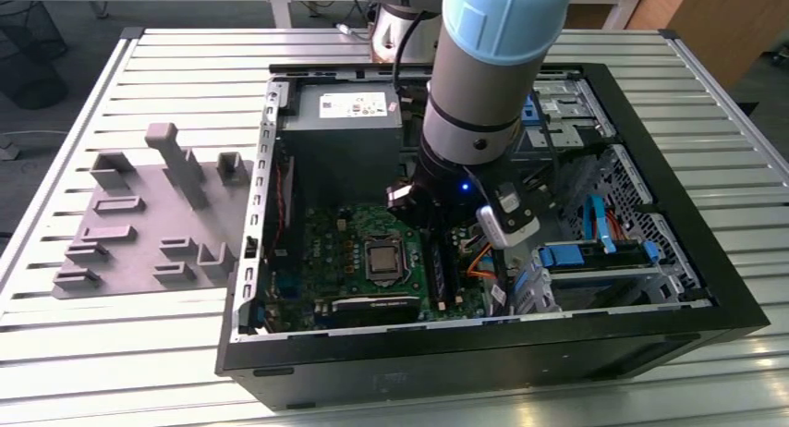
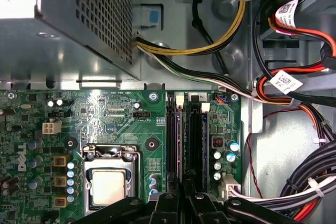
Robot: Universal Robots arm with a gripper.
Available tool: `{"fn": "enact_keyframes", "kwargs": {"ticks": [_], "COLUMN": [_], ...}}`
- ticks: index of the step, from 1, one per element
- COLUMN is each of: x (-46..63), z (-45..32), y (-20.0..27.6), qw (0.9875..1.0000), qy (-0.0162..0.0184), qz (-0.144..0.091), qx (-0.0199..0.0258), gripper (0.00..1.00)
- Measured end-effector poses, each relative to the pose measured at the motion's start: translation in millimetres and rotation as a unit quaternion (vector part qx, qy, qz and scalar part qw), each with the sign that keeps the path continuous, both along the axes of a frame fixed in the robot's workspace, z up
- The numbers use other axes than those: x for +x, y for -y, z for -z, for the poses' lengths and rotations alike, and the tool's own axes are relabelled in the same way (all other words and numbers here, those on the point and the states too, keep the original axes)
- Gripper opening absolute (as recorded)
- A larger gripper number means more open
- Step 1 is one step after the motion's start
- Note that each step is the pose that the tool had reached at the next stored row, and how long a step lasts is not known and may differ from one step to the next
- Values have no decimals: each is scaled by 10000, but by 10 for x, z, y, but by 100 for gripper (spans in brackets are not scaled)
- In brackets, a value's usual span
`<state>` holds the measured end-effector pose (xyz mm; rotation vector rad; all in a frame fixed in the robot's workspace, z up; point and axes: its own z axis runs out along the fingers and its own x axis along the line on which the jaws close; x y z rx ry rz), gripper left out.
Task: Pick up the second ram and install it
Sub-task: 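Insert the second ram into the second slot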
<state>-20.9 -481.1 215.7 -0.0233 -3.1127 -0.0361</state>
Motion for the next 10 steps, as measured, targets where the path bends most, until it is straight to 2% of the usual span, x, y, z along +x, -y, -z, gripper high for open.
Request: {"fn": "enact_keyframes", "kwargs": {"ticks": [10], "x": [4], "z": [13], "y": [0], "qw": [10000], "qy": [0], "qz": [-16], "qx": [5], "gripper": [14]}}
